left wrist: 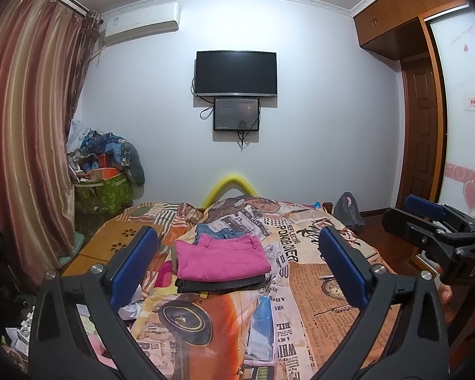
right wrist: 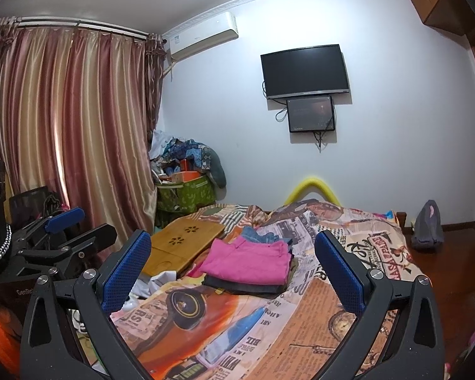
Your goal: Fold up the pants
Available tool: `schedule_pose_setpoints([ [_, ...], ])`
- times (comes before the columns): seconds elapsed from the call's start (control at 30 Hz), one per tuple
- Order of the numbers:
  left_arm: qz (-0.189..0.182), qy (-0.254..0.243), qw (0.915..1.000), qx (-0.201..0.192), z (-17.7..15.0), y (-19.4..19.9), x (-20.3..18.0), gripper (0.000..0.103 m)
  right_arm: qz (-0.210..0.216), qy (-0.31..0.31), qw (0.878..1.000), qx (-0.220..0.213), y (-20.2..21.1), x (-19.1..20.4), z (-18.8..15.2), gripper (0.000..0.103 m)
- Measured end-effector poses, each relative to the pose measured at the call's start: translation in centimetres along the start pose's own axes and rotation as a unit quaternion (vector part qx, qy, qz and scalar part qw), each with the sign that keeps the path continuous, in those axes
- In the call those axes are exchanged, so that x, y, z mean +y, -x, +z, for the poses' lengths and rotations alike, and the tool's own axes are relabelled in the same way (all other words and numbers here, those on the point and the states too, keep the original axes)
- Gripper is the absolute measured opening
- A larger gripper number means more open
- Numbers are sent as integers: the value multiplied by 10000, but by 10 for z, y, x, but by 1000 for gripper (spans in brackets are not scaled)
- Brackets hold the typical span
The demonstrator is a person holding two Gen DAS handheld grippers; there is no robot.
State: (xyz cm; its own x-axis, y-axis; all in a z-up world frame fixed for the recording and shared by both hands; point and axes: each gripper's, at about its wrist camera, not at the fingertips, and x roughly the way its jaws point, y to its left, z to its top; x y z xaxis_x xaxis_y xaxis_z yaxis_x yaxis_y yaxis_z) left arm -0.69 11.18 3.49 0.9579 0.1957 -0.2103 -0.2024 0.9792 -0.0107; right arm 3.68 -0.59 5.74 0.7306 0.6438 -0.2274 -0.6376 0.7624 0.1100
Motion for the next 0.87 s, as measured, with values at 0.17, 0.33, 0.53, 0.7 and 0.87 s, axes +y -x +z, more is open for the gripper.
schedule_pose_setpoints([
  [0.17,5,-3,10000,4,0,-1,0,103,-10,12,10000,16,-1,0,-1,103],
  [0.33,-30,49,10000,35,-1,-3,1,103,-6,-9,10000,32,-1,-1,-1,103],
  [0.53,-44,22,10000,36,-1,-3,0,103,-11,-36,10000,24,-1,-3,-1,103],
  [0.7,-74,15,10000,29,-2,-3,-1,103,-8,-56,10000,14,-1,-4,-1,103],
  [0.87,-110,25,9999,30,-4,-3,-1,103,0,-61,10000,14,-1,-4,-2,103],
])
